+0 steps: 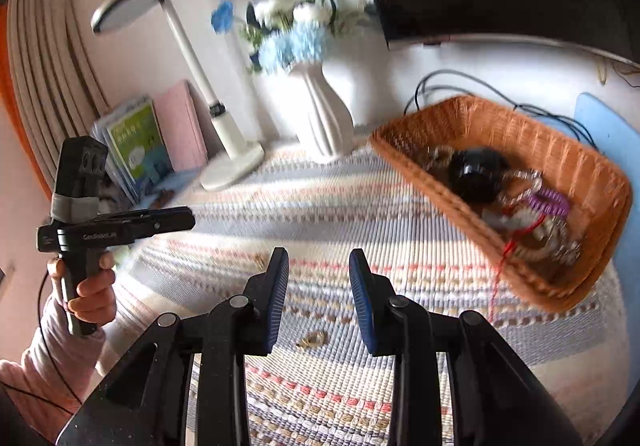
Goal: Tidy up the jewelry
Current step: 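Lower the left tool to the gold ring and grasp it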
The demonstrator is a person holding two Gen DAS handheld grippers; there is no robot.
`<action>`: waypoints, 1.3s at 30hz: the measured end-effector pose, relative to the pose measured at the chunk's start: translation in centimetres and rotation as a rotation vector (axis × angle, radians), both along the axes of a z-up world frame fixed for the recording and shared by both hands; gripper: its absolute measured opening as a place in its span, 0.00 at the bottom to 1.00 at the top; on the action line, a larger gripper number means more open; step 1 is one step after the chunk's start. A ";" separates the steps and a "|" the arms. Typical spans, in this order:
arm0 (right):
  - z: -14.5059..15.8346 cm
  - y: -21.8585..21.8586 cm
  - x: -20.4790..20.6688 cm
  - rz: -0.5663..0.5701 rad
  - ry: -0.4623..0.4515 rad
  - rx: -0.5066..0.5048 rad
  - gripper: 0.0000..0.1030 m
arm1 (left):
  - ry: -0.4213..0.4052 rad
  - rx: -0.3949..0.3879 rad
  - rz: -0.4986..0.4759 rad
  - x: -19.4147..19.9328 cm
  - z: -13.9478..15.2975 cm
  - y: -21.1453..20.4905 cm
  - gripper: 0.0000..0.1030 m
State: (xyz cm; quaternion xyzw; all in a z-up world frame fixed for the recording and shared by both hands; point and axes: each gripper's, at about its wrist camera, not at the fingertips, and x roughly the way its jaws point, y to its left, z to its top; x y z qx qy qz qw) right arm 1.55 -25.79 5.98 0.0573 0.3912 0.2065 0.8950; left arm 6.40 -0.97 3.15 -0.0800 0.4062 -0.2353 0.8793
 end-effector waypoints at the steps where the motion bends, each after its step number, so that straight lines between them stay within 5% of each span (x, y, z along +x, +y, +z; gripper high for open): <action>1: -0.5 0.0 0.1 0.005 0.010 0.007 0.33 | 0.025 -0.002 -0.009 0.0 -0.9 0.0 0.44; 5: -2.3 -0.1 0.3 -0.005 0.031 -0.008 0.33 | 0.115 -0.008 -0.067 -0.2 -3.7 -1.4 0.44; 11: -3.3 -0.8 0.9 -0.017 0.064 0.011 0.33 | 0.168 0.092 -0.091 1.0 -5.2 -4.9 0.44; 15: -3.8 -0.9 1.4 -0.015 0.095 0.020 0.33 | 0.143 0.162 -0.067 1.7 -5.6 -6.7 0.44; 25: -4.8 -2.1 2.3 -0.039 0.167 0.081 0.33 | 0.079 0.174 -0.032 1.7 -5.7 -7.2 0.44; 39: -4.2 0.3 -1.1 -0.026 0.181 -0.097 0.33 | 0.068 0.185 -0.020 1.4 -5.5 -7.2 0.44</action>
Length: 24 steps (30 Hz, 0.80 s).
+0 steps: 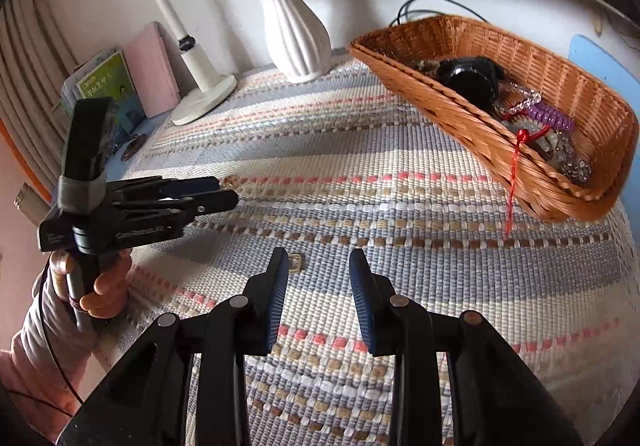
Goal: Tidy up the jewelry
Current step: 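Lower the left tool to the gold ring and grasp it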
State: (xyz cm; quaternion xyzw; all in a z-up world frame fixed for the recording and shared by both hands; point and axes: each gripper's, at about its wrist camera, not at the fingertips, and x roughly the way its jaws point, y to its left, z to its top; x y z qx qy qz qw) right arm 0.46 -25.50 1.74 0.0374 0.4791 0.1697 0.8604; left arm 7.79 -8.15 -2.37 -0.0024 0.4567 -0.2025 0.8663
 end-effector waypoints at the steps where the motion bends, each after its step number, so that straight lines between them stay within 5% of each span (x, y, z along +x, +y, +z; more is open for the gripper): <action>1: -0.1 0.3 -0.2 0.004 -0.002 -0.021 0.33 | -0.003 0.009 -0.008 -0.1 0.0 -0.2 0.44; 6: -1.0 1.6 -0.4 0.047 0.054 -0.045 0.34 | 0.012 0.053 -0.036 0.1 0.7 -0.7 0.43; 12: -1.1 2.7 -0.2 0.083 0.063 -0.206 0.34 | 0.079 -0.060 -0.055 0.9 0.7 0.1 0.43; 24: -0.7 2.7 -0.7 0.149 0.037 -0.201 0.35 | 0.045 0.060 -0.044 0.5 0.4 -0.6 0.43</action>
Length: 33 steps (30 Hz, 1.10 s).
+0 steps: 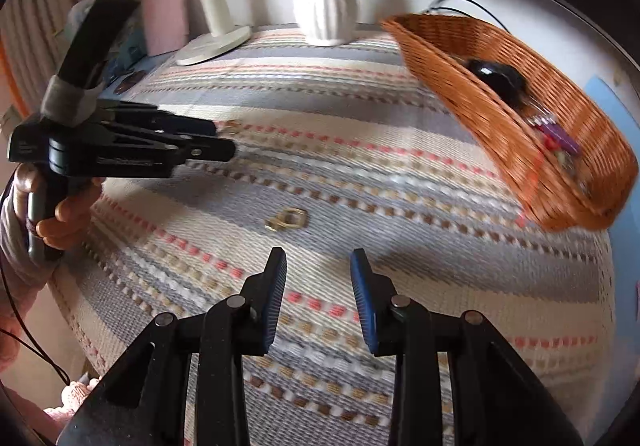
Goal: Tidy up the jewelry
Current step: 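Lower the left tool to the gold ring and grasp it, then carry the gold ring into the wicker basket and open the left tool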
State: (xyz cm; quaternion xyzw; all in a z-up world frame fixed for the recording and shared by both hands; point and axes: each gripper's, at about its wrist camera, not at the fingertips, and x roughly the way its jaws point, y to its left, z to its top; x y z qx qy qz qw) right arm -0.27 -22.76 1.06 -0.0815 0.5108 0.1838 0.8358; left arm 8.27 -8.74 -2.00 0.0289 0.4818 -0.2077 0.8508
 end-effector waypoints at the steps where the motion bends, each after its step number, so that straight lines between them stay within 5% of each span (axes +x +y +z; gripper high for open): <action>1: -0.1 0.5 0.3 0.018 0.007 0.010 0.35 | -0.001 -0.007 0.004 0.1 0.0 0.2 0.43; 9: -1.4 2.7 1.8 0.093 0.041 0.007 0.35 | -0.026 0.025 0.006 1.4 -0.1 -0.2 0.42; 13: -1.4 2.7 2.0 0.098 0.044 0.020 0.35 | -0.071 0.057 -0.013 1.8 -0.2 -0.8 0.18; 20: -2.0 4.4 2.6 0.130 0.002 -0.061 0.35 | -0.078 0.018 -0.037 1.2 -0.1 -0.3 0.18; 23: -1.8 4.8 2.1 0.150 -0.012 -0.100 0.21 | -0.083 0.018 -0.050 0.8 0.1 -0.7 0.15; 27: -1.5 4.4 0.9 0.140 -0.026 -0.123 0.20 | -0.106 0.006 -0.066 0.2 0.9 -0.9 0.15; 33: 1.3 1.0 0.3 0.065 -0.026 -0.006 0.20 | -0.103 -0.070 -0.091 -0.9 2.7 -0.8 0.15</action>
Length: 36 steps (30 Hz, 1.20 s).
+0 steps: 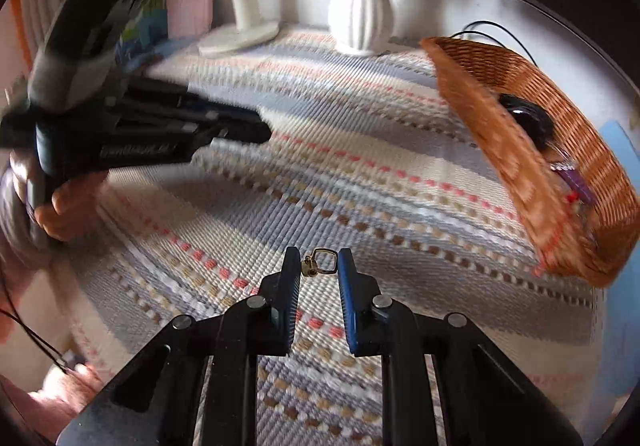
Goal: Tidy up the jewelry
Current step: 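Carry the gold ring into the wicker basket and open the left tool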
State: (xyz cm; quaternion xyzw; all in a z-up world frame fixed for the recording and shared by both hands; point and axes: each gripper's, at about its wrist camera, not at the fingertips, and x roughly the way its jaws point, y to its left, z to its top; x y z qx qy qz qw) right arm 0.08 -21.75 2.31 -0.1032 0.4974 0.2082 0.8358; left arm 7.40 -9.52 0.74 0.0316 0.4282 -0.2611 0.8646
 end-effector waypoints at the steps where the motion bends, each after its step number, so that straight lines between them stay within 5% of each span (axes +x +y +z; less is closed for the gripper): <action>1: 0.5 -0.5 0.2 -0.012 0.001 0.024 0.20 | 0.007 -0.029 -0.009 -0.2 0.5 0.1 0.15; 4: 2.7 -3.0 0.4 -0.059 -0.002 0.109 0.20 | 0.030 -0.142 -0.050 -0.4 2.4 0.5 0.15; 9: 6.1 -6.9 0.9 -0.138 -0.037 0.199 0.20 | 0.010 -0.208 -0.089 -0.3 5.9 -0.5 0.15; 20: 11.6 -15.8 5.7 -0.397 -0.192 0.127 0.20 | -0.108 -0.197 -0.154 5.2 12.3 -7.9 0.15; 26: 9.4 -19.5 10.0 -0.522 -0.168 0.095 0.20 | -0.052 -0.207 -0.207 8.7 10.9 -13.4 0.15; 36: 4.3 -22.0 12.8 -0.620 -0.088 0.036 0.20 | 0.090 -0.144 -0.267 11.3 3.8 -19.6 0.15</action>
